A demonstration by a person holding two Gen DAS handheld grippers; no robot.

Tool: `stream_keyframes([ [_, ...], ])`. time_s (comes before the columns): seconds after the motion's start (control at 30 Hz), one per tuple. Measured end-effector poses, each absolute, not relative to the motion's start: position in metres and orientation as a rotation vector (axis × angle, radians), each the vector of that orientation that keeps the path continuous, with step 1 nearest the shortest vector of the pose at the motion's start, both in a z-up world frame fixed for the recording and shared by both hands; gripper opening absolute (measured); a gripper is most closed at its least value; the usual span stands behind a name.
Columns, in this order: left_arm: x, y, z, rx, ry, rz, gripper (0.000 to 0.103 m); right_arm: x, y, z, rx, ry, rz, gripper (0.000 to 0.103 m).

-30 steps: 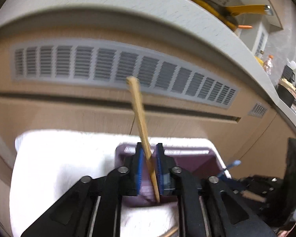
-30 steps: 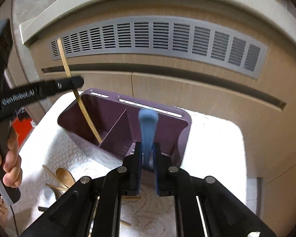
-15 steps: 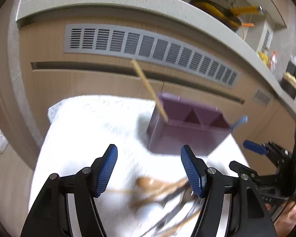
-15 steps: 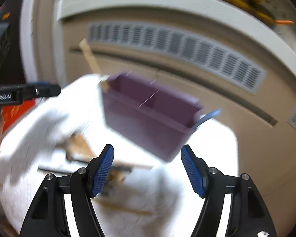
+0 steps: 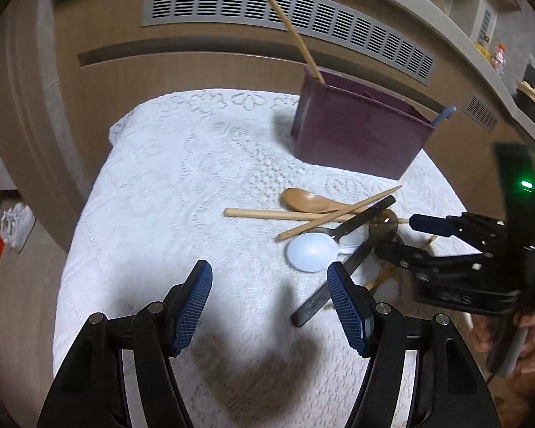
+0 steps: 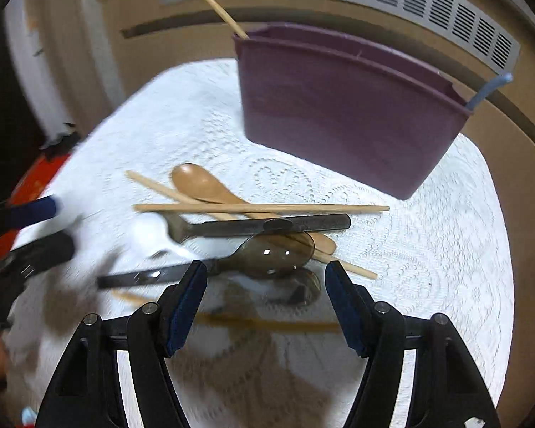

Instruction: Organize utensils

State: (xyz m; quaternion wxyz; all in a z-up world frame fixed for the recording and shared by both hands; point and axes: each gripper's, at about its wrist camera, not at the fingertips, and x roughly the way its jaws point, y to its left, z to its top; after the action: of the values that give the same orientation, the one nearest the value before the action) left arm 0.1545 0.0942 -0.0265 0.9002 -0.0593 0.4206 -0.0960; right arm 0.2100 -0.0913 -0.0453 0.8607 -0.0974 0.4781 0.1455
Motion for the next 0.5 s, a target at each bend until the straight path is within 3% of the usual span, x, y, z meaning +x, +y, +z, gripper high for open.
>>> stream_keyframes([
  [0.23, 0.145, 0.094, -0.017, -0.091, 0.835, -0.189, 0.074, 0.231, -0.08, -0.055, -0.18, 1.017, 0.216, 0.064],
  [0.3, 0.143, 0.092, -0.017, -0.081, 0.834, -0.197, 0.075, 0.23, -0.077, -0.054, -0.231, 1.003, 0.214, 0.045],
  [0.37, 0.144, 0.091, -0.018, -0.083, 0.841, -0.202, 0.075, 0.228, -0.076, -0.052, -0.276, 0.997, 0.228, 0.016],
  [0.5, 0.149, 0.088, -0.019, -0.114, 0.861, -0.236, 0.075, 0.226, -0.095, -0.045, -0.239, 1.007, 0.27, 0.009],
])
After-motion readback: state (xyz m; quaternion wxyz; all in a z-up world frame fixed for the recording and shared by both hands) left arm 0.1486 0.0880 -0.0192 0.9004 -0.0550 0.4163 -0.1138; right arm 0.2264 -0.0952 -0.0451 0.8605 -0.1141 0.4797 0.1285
